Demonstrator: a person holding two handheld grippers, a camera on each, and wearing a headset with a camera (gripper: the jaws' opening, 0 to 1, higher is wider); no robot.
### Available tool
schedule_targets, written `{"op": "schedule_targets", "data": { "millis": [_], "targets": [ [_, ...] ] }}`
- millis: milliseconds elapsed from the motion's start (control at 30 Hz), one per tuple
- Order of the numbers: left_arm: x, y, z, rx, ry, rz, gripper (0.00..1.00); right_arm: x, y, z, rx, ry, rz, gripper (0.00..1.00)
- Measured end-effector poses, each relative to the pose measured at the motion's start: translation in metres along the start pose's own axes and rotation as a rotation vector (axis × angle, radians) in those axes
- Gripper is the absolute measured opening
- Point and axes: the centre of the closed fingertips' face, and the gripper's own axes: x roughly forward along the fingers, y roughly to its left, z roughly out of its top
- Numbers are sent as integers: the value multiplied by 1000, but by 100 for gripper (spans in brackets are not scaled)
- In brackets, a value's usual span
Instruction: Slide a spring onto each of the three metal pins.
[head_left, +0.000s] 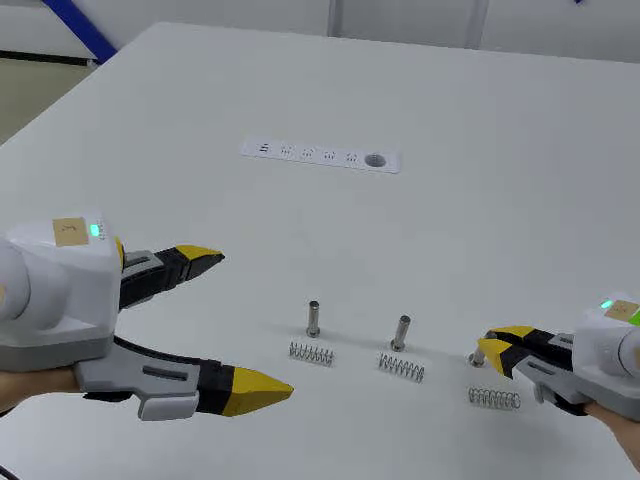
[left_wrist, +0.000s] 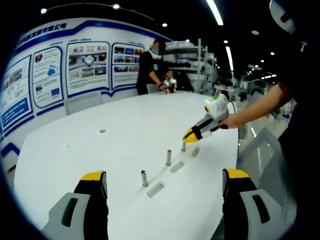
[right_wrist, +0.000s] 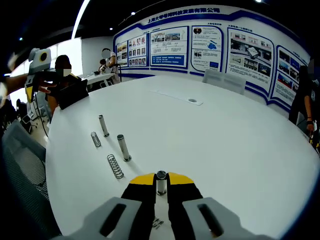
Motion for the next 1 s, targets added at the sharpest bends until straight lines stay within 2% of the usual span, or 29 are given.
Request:
{"op": "schedule_targets", "data": {
  "millis": [133,300,467,700,867,933,1000],
  "targets": [
    [-3,1,-2,1,4,7,97,-2,1,-2,-9,6,2,9],
    [-4,1,-1,1,2,9,97,-3,1,-1,11,3,4,18],
    [-1,-1,0,4,2,1,97,-7,2,2,31,1,17,20],
    [2,-1,7,0,-23,-5,98,-20,-9,9,60,-17,20,25],
    [3,-1,7,3,-22,-8,97,-34,-25,4,35,19,39,28],
    [4,-1,8,4,-24,-9,97,-38,-25,1,33,37,59,28],
    [5,-1,10,4,-28,-13,97,-41,-23,-7,2,80,85,29]
  ]
}}
